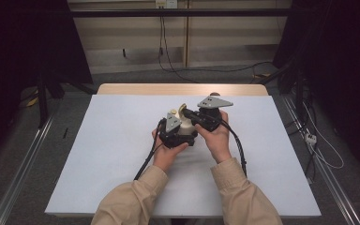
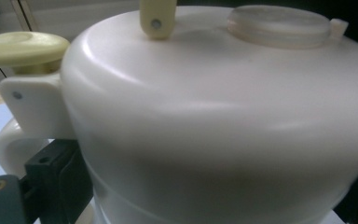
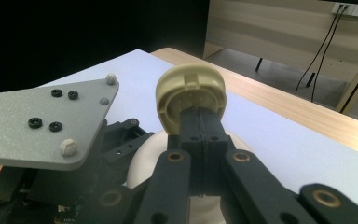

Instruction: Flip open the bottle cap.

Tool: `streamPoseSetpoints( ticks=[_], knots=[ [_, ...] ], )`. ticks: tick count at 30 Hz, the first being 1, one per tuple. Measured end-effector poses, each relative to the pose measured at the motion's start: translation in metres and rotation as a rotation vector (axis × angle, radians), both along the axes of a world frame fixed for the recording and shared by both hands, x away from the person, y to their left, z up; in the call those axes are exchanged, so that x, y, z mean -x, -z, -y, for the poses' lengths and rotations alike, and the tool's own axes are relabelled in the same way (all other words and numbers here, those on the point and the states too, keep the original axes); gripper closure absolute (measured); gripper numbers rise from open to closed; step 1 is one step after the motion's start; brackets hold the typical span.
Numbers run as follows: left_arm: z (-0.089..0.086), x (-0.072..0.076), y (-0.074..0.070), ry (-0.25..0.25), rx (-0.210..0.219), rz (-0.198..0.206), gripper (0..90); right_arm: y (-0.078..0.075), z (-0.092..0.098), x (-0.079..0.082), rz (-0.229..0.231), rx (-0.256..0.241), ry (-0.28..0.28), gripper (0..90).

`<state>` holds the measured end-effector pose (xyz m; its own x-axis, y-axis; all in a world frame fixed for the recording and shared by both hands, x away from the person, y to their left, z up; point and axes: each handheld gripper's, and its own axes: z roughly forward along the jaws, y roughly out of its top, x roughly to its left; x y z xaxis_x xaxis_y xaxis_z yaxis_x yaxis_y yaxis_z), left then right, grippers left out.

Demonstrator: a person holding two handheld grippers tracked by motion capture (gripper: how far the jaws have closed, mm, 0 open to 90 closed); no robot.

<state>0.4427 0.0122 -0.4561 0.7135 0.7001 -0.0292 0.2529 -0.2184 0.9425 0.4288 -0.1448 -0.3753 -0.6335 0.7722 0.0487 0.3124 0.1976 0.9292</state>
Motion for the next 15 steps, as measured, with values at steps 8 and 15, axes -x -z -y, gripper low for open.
streamPoseSetpoints(
  ticks=[8,15],
  knots=[
    [0.0003,0.0002,0.0002,-0.003,0.004,-0.003,5.0,-0.0009,-0.0015,-0.0028,0.003,-0.001,-0.003,90.0],
    [0.0000,-0.0002,0.0007,-0.005,0.008,-0.004,4.9,0.0007,-0.0006,-0.0039,-0.002,-0.002,0.000,89.8]
  ],
)
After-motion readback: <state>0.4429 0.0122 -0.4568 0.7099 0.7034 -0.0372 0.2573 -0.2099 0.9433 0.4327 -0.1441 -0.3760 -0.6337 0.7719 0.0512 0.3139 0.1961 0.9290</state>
